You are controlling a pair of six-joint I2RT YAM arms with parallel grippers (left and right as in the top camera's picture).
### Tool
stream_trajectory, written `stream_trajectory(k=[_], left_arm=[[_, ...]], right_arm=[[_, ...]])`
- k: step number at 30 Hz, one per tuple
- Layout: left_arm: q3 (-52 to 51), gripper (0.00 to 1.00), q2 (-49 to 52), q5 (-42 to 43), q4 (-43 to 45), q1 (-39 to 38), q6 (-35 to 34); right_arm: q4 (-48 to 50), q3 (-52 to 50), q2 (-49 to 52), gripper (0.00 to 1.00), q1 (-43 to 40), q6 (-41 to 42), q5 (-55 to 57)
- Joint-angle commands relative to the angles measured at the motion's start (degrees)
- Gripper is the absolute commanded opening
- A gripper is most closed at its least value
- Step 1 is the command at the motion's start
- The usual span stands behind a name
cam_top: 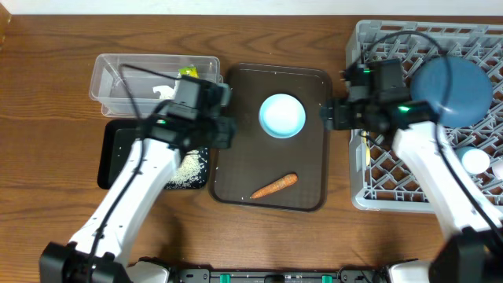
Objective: Sort waste into correct bins and load items into the dishwasher rack
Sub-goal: 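Carry the emptied white bowl back onto the brown tray with the left gripper, then grasp the white bowl rim with the right gripper and release the left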
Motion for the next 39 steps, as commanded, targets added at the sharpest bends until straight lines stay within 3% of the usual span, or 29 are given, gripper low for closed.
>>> stream_trajectory(k=[1,5,12,19,29,39], left_arm=[[0.7,0.42,-1.4,-0.5,-1.9,4.2,-0.1],[0.7,0.42,-1.4,-0.5,-3.5,6.9,-0.1],[0.7,0.43,-1.4,-0.5,-3.8,7.1,-0.1],[0.7,0.43,-1.4,-0.5,-3.8,7.1,-0.1],[0.7,0.43,-1.4,-0.5,-3.7,7.1,-0.1],[0.7,0.43,-1.4,-0.5,-3.7,7.1,-0.1]], right_arm=[[3.1,0.4,4.6,0.65,3.2,1.4,0.6],[8.5,0.4,10.4,0.61,5.6,6.6,6.4],[17.4,0.4,19.2,0.52,7.6,11.6,6.8],[17.7,0.4,22.4,0.22,8.3,13.4,7.9],[17.6,0.4,15.6,0.22,6.8,10.4,11.3],[13.6,0.4,16.0,0.23,7.8,10.2,10.9]])
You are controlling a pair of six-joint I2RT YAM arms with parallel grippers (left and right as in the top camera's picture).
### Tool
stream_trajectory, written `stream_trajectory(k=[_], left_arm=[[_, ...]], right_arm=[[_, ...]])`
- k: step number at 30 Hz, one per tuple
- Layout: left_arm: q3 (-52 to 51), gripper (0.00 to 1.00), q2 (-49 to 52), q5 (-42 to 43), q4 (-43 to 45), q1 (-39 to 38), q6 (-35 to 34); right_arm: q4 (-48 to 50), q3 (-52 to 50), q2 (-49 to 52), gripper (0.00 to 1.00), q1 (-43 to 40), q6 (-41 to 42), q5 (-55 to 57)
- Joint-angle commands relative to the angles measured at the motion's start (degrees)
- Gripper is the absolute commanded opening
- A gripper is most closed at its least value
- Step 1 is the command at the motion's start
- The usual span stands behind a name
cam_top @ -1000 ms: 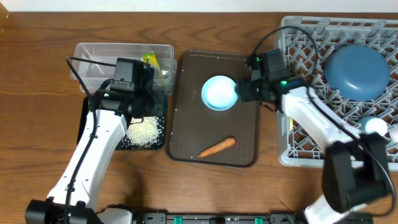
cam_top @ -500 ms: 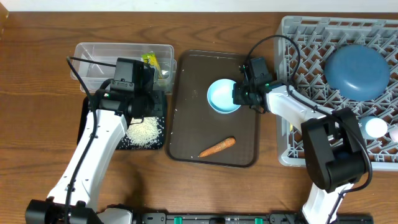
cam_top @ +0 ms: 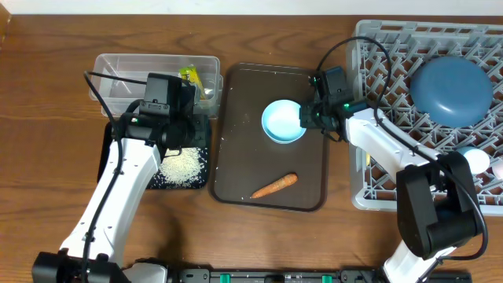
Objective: Sort waste into correct bins and load items into the dishwasher rack
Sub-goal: 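Grasp the white bowl rim with the right gripper and release the left, then carry the white bowl into the dish rack with the right gripper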
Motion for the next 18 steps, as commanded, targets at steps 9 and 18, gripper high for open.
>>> stream_trajectory(k=[9,18], left_arm=[[0.7,0.43,-0.6,-0.3,-0.1,0.2,-0.1],[0.7,0.43,-0.6,-0.3,-0.1,0.2,-0.1]], right_arm=[[-0.3,0.4,2.3,0.22,1.1,-0.3,0.8],[0.3,0.4,3.6,0.01,1.2,0.2,1.0]])
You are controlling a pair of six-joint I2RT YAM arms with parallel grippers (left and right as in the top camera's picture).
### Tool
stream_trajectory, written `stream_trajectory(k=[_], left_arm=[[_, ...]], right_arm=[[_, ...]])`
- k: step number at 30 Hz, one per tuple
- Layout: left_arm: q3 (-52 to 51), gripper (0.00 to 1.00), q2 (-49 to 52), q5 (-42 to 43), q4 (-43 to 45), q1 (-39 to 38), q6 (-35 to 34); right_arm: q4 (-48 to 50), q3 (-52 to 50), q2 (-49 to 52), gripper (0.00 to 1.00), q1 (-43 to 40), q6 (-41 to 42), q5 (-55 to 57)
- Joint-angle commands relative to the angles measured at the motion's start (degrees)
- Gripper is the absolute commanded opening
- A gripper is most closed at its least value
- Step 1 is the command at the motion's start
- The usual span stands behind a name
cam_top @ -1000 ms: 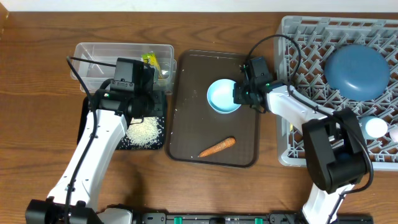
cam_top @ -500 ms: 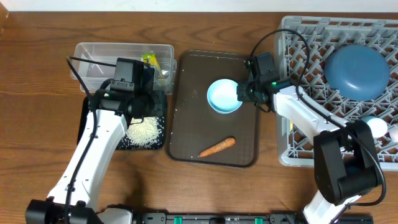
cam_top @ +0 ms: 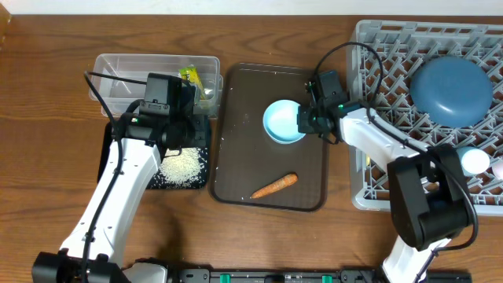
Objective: Sort waste into correct bins and load items into the dishwasher rack
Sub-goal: 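Carry the white bowl into the dish rack with the right gripper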
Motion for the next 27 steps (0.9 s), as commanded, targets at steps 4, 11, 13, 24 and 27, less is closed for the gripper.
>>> stream_trajectory(k=[4,11,13,24,27], left_arm=[[0.7,0.43,-0.6,-0.3,-0.1,0.2,-0.1],[0.7,0.43,-0.6,-0.3,-0.1,0.2,-0.1],[0.7,0.43,-0.6,-0.3,-0.1,0.2,-0.1],[0.7,0.44,-0.6,-0.3,0.4,0.2,-0.1],[0.7,0.44,-0.6,-0.3,0.4,0.2,-0.1]], right_arm=[[0.3,0.6,-1.2,0.01,-0.5,-0.4,0.9],[-1.2,3.1,-11.8,0.01,-4.2,-8.6,10.3],[-0.5,3.3,-15.9,0.01,-5.3,-13.0,15.1],[10.8,3.2,-21.8,0.01,-13.2,-35.2,56.6],[15.2,3.2,-19.6,0.01,-16.1,-39.7,61.6]])
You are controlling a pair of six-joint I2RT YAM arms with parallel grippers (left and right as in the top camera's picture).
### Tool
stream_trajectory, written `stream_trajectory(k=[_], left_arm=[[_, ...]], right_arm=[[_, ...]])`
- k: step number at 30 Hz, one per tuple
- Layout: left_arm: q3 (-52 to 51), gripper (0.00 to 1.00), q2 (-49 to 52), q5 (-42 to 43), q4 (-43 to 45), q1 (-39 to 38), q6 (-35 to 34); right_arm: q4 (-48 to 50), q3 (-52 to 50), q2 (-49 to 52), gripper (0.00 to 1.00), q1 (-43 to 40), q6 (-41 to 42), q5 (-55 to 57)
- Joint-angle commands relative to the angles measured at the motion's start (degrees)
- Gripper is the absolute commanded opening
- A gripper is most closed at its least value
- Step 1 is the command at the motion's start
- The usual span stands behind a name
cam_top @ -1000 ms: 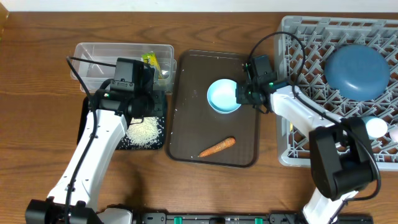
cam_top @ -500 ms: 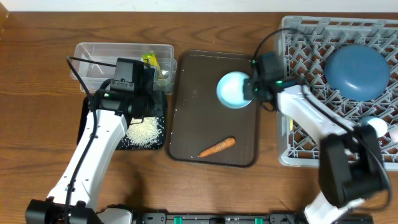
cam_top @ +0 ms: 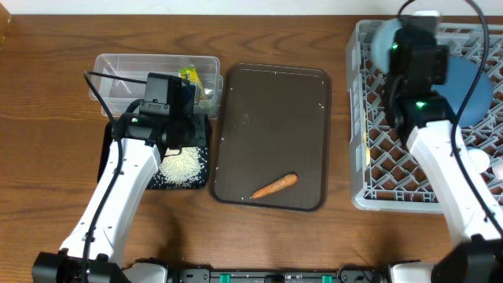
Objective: Sort waste into correct bins and load items into the dishwasher rack
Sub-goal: 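Carry the white bowl into the dish rack with the right gripper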
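Note:
My right gripper (cam_top: 397, 49) is up over the back left part of the grey dishwasher rack (cam_top: 369, 169), shut on a light blue bowl (cam_top: 382, 43) that is tipped on edge. A carrot (cam_top: 274, 185) lies alone on the brown tray (cam_top: 271, 102), near its front edge. My left gripper (cam_top: 181, 135) hangs over the black bin (cam_top: 116, 157), just above a heap of white rice (cam_top: 183, 167); its fingers are hidden under the wrist.
A clear bin (cam_top: 126, 75) behind the black one holds a yellow wrapper (cam_top: 189, 76) and some white scraps. A dark blue bowl (cam_top: 470, 86) sits upside down in the rack, with small white items (cam_top: 475, 161) at the rack's right side.
The right gripper was at the light blue bowl on the brown tray. Now it holds the bowl up over the back left of the rack. The left arm has not moved.
At first the left gripper was at the tray's left edge and the right gripper at the rack's left edge. Then the left was over the black bin and the right reached the bowl on the tray. Now the bowl is off the tray and over the rack.

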Motion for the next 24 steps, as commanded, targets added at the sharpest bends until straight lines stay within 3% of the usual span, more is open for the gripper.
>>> stream_trajectory(k=[1,7,24], left_arm=[[0.7,0.43,-0.6,-0.3,-0.1,0.2,-0.1],[0.7,0.43,-0.6,-0.3,-0.1,0.2,-0.1],[0.7,0.43,-0.6,-0.3,-0.1,0.2,-0.1]], right_arm=[[3.0,-0.1,3.2,0.01,-3.6,-9.5,14.1],[7.0,-0.1,9.5,0.01,-7.4,-13.8,16.6],[2.0,-0.1,18.4,0.01,-3.9,-10.4,16.6]])
